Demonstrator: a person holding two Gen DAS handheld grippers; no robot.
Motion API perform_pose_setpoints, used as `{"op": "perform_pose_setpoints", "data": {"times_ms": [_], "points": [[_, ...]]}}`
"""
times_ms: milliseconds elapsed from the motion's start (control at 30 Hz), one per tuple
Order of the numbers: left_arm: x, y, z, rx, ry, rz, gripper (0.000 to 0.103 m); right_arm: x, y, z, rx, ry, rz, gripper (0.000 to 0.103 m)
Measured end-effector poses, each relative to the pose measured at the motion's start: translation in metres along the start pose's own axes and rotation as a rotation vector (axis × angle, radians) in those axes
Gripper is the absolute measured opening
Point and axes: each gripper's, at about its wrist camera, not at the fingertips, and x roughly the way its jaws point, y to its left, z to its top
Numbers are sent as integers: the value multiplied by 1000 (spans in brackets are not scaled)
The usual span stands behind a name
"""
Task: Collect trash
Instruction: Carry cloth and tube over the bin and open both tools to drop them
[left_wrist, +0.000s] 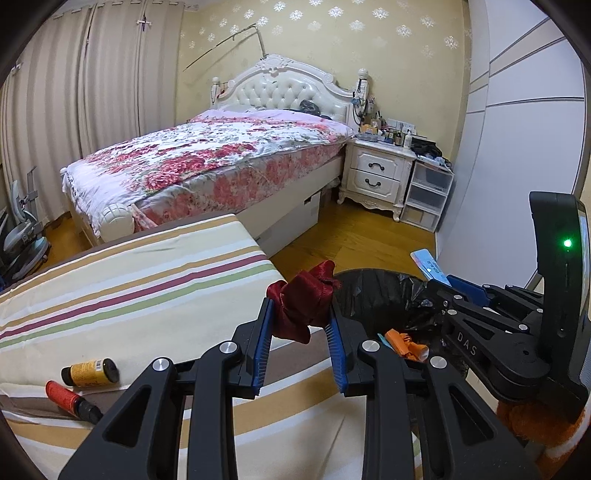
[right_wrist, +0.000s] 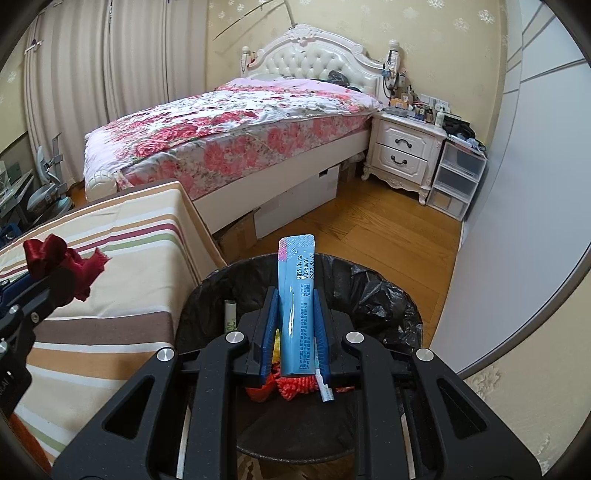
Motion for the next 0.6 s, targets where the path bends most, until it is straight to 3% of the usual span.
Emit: {"op": "perform_pose_setpoints", "data": {"times_ms": [600], "points": [[56, -26, 1, 18, 82, 7, 29, 17, -27, -1, 57, 5, -50, 19]]}}
